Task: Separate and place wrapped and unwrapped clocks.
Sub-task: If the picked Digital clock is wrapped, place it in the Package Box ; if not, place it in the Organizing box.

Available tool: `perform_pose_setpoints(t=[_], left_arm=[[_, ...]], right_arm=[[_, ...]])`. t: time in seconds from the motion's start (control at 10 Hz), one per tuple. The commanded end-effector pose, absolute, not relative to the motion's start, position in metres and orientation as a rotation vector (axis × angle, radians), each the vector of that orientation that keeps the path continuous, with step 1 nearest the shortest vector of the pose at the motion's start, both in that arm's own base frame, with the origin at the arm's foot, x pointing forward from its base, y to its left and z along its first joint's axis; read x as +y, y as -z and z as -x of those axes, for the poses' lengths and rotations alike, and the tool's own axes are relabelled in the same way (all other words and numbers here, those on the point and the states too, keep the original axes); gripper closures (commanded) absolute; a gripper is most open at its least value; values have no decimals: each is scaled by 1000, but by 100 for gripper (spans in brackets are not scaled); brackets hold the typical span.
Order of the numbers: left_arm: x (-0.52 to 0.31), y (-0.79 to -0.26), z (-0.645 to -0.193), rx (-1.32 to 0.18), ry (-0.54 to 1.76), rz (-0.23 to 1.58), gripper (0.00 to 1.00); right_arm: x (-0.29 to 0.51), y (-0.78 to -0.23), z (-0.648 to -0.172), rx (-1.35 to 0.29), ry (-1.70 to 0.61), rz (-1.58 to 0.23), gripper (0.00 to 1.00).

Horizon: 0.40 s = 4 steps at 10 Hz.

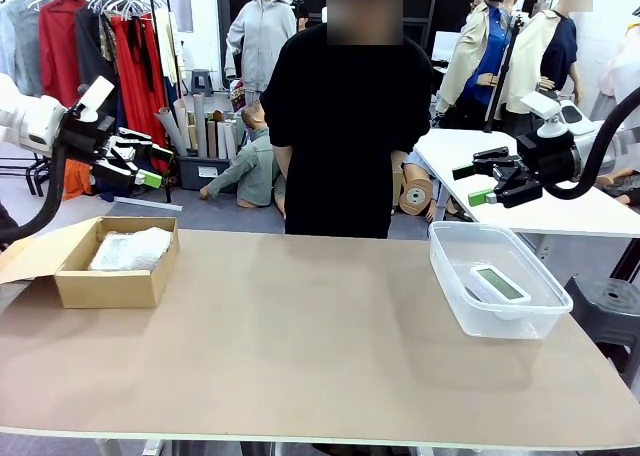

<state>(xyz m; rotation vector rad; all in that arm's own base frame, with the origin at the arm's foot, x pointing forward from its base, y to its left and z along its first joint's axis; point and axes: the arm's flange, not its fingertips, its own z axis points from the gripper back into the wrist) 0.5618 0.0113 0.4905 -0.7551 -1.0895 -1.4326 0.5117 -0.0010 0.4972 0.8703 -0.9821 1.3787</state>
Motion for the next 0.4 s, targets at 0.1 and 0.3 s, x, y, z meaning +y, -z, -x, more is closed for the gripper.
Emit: perform_pose_setpoints(t=[0.1,0.3], left_arm=[[12,-490,-562,-1090,1433,759,0],[12,-490,-562,-1090,1433,759,0]], right_arm=[[-1,-499,-511,-985,-1381,-870,0],[-1,-499,-511,-985,-1381,-870,0]])
